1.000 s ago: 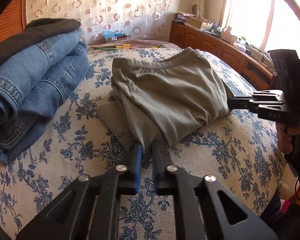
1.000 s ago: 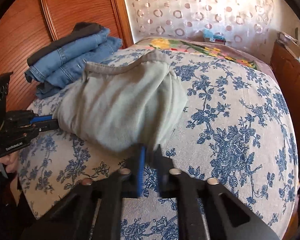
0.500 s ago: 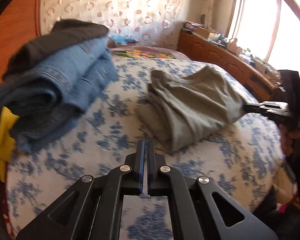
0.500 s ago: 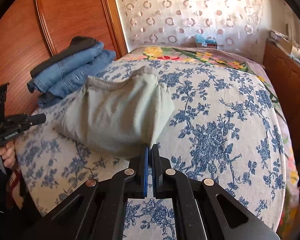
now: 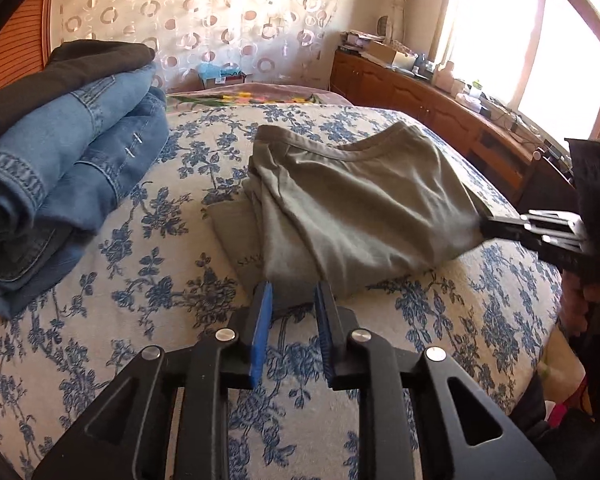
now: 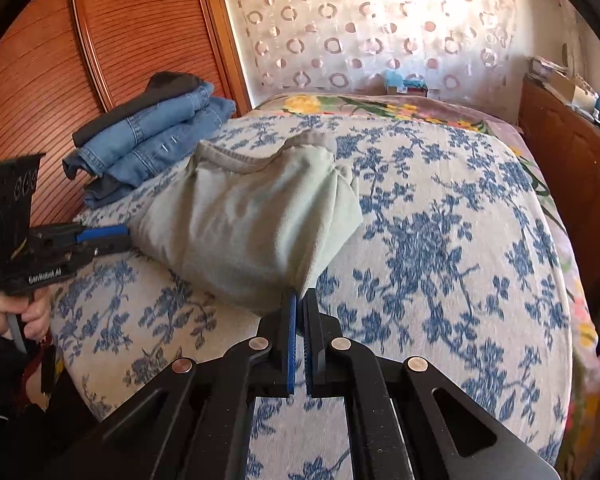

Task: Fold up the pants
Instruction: 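Press the folded pants flat with both closed grippers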

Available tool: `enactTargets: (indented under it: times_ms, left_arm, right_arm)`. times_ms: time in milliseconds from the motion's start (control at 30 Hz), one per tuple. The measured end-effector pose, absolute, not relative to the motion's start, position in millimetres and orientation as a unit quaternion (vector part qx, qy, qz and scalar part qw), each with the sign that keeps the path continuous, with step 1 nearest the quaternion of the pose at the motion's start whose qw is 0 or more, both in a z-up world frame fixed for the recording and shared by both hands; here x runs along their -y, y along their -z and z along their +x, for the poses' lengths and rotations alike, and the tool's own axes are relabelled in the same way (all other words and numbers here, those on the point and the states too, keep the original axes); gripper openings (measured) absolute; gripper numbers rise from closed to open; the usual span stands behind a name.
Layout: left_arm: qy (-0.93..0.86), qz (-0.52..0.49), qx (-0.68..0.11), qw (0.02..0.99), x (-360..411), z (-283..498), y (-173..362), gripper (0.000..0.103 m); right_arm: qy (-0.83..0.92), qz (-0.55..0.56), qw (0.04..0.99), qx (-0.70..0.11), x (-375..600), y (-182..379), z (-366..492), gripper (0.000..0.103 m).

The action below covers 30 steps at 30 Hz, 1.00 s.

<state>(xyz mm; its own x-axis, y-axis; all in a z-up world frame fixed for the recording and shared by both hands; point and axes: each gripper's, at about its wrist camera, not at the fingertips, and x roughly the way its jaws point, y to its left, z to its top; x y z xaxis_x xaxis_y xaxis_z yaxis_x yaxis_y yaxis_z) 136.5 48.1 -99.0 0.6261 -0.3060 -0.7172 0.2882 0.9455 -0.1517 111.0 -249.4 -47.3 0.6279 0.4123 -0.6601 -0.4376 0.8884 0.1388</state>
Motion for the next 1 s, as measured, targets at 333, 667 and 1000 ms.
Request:
enactTargets:
  times_ms: [333,667,1000]
  left_arm:
    - [0.162,0.008,-0.413,0.896,-35,153,105,0.023]
    - [0.178,0.008,-0.395,0.901,-42,141,98,0.004]
    - [0.154,0.002,-0.374,0.915,-68,125,91,0.004]
  right_arm:
    - [-0.212,-0.036,0.906,-0.364,237,63,105,0.003]
    - [-0.205,-0.025,0.906,-0.369,242,66,112,0.002]
    - [-0.193,-0.007,0.913,-0.361,251,64,112,0.002]
